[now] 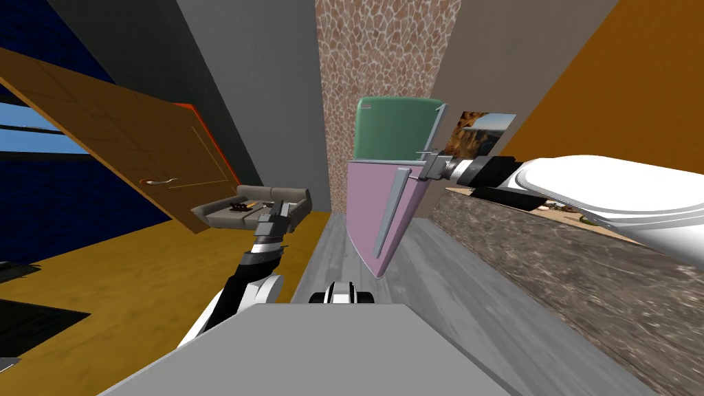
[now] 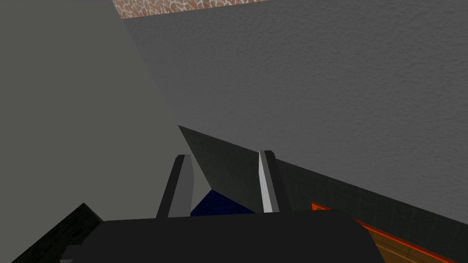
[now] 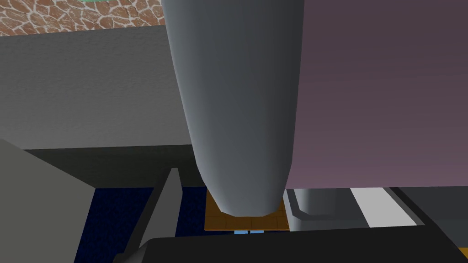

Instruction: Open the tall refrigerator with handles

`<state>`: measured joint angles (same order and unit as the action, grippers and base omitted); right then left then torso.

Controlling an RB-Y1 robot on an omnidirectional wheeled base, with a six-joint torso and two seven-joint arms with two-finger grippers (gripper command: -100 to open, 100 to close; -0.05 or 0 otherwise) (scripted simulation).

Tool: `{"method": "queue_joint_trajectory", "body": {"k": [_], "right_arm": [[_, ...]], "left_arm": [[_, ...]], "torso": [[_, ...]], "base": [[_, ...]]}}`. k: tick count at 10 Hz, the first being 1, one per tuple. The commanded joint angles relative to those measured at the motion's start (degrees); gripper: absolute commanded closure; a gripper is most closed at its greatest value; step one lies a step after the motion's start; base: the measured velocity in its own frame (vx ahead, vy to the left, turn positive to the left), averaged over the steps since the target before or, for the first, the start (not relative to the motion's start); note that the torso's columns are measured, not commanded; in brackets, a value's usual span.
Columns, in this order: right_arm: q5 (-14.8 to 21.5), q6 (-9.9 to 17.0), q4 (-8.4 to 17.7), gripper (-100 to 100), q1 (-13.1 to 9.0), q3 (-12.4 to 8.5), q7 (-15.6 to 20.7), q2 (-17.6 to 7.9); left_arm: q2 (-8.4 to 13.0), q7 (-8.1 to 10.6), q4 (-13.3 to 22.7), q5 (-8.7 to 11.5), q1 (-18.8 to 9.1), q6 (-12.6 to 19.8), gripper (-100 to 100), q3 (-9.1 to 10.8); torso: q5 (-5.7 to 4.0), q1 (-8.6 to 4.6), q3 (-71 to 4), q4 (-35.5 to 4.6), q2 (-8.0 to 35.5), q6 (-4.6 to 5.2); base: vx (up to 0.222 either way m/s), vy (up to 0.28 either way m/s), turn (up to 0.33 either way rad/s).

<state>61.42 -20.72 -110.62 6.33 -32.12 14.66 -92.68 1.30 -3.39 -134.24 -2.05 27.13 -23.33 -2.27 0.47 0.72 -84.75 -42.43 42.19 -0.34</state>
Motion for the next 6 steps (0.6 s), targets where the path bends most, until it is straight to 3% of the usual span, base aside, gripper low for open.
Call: {"method": "queue_joint_trajectory", "body": {"k": [1,6], "right_arm": [[0.0,-0.2,0.1,0,0.1,-0.1,-0.1,0.0],[0.0,-0.4,0.1,0,0.4,0.2,-0.1,0.2]], "left_arm": [[0.0,0.00,0.0,0.0,0.0,0.0,0,0.00],[0.0,0.00,0.0,0.0,0.0,0.0,0,0.00]], "torso": [[-0.07,-0.07,0.1,0.1,0.0,0.04],[-0.40,-0.65,0.1,0.2,0.0,0.27]], "base": [[-0.005,-0.008,-0.022],[-0.004,-0.001,-0.008]]}}
